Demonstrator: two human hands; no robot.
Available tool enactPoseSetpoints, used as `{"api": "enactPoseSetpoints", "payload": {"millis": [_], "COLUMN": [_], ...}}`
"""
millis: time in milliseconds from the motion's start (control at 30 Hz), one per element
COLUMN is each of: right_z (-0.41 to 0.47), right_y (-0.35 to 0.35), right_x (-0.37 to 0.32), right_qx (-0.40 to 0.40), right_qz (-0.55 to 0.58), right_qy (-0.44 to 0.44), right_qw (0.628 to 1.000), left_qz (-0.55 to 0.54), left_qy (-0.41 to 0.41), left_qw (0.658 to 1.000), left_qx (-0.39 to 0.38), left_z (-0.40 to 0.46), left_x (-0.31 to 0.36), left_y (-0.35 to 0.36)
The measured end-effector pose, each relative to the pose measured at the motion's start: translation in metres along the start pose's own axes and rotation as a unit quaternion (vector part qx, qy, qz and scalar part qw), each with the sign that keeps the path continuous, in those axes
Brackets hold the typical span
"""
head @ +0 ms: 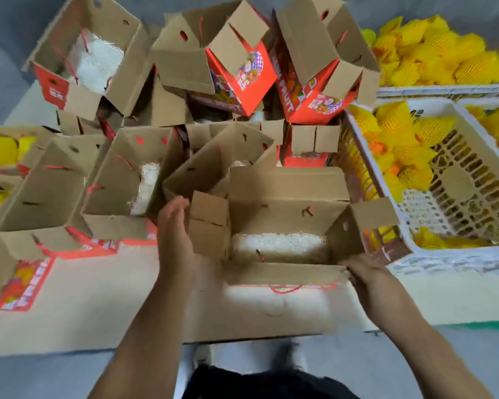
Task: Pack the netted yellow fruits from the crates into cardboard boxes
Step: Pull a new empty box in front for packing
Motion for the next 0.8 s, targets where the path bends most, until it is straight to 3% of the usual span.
{"api": "enactPoseSetpoints", "payload": {"millis": [100,200,267,367,467,567,667,733,800], "right_z": [0.0,-0.002,0.001,0.003,0.006,0.016,0.026,0.026,0.02], "right_y": [-0.005,-0.015,-0.031,-0.044,-0.025,-0.012,-0.003,0.011,0.027], "right_x": [0.008,0.031,0.045,0.053,0.052,0.044,0.04,0.048,0.058], "right_qx": [-0.059,-0.122,-0.066,0.04,0.012,-0.032,-0.055,-0.091,-0.11], "right_qz": [0.043,0.089,0.091,0.067,0.066,0.038,0.038,0.108,0.226], "right_qy": [-0.068,-0.02,0.008,0.05,0.087,0.086,0.094,0.149,0.23], "right_qw": [0.995,0.988,0.994,0.996,0.994,0.995,0.993,0.979,0.94], "left_qz": [0.106,0.209,0.14,0.061,0.169,0.04,0.032,0.06,0.063], "left_qy": [0.052,0.072,0.04,-0.124,-0.144,-0.193,-0.136,-0.112,-0.115], "left_qw": [0.993,0.974,0.989,0.99,0.975,0.98,0.99,0.989,0.983], "left_qx": [-0.03,-0.047,-0.011,-0.007,-0.004,0.028,0.023,0.069,0.127], "left_z": [-0.039,-0.061,-0.069,-0.085,-0.097,-0.1,-0.095,-0.089,-0.084], "left_x": [0.011,0.012,0.003,-0.038,-0.057,-0.062,-0.041,-0.037,-0.044], "left_y": [0.014,0.023,0.009,-0.002,0.0,0.012,0.027,0.02,0.008]}}
Point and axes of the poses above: each hand's wrist, its own z-axis towards the middle knuckle, its own y-axis out of the palm, x = y × z, the point moved 9 cm from there along z, towards the middle knuckle, and after that the axes turned 1 degree about y, right-handed, at the moved point
